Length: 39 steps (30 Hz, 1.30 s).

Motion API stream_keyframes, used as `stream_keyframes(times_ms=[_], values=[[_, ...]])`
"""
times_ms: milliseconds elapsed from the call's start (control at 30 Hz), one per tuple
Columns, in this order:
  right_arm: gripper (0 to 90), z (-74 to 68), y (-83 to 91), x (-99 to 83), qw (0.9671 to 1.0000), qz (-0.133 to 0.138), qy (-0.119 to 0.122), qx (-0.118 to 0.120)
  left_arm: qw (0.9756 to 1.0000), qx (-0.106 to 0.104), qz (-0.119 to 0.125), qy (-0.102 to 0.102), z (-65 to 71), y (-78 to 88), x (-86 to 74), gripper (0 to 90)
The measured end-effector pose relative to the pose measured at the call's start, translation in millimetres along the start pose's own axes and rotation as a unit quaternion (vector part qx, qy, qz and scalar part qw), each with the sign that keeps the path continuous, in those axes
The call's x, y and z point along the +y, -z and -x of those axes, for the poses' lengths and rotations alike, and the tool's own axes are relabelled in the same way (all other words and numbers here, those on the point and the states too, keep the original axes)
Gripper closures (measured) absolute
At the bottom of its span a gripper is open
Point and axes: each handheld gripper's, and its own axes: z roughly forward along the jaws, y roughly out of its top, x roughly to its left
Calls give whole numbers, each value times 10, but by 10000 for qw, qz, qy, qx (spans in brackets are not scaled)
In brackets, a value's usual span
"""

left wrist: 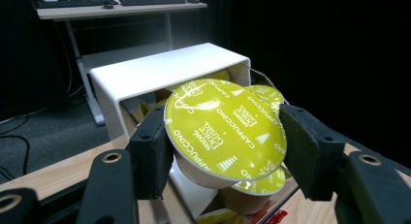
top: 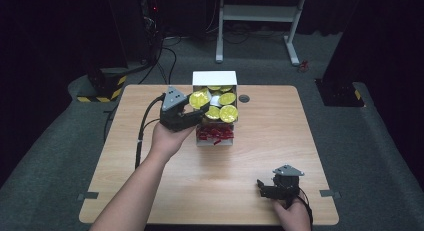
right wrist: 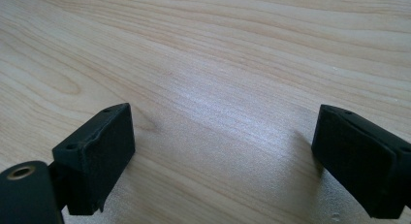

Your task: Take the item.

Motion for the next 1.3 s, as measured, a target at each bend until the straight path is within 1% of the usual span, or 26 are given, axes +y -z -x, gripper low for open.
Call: stream_keyframes(times_ms=[100, 200, 433, 533, 767, 967, 1100, 1300], values=[[81, 0, 0, 0, 10000, -1, -1, 0, 10000, -29, 6, 49, -37, 56, -19, 406], [81, 0, 0, 0, 10000, 0, -2, 0, 10000, 15, -17, 18, -67, 111, -31, 406], [81, 0, 0, 0, 10000, 0, -1, -1, 10000, 52, 18, 62, -126, 222, -37, 407], [81, -1, 0, 0, 10000, 0, -4, -1, 10000, 92, 7, -5, -137, 261, -43, 407], [81, -3, 1, 0, 10000, -5, -18, -1, 9999, 147, 18, -23, -164, 322, -79, 407], [81, -2, 0, 1, 10000, -2, -6, -3, 9998, 207, 14, 54, -225, 351, -140, 407], [81, -4, 0, 0, 10000, -6, -21, -3, 9996, 262, -7, 46, -264, 368, -172, 407], [81, -4, 0, 1, 10000, -4, -21, -4, 9994, 325, -48, 138, -335, 397, -241, 407]])
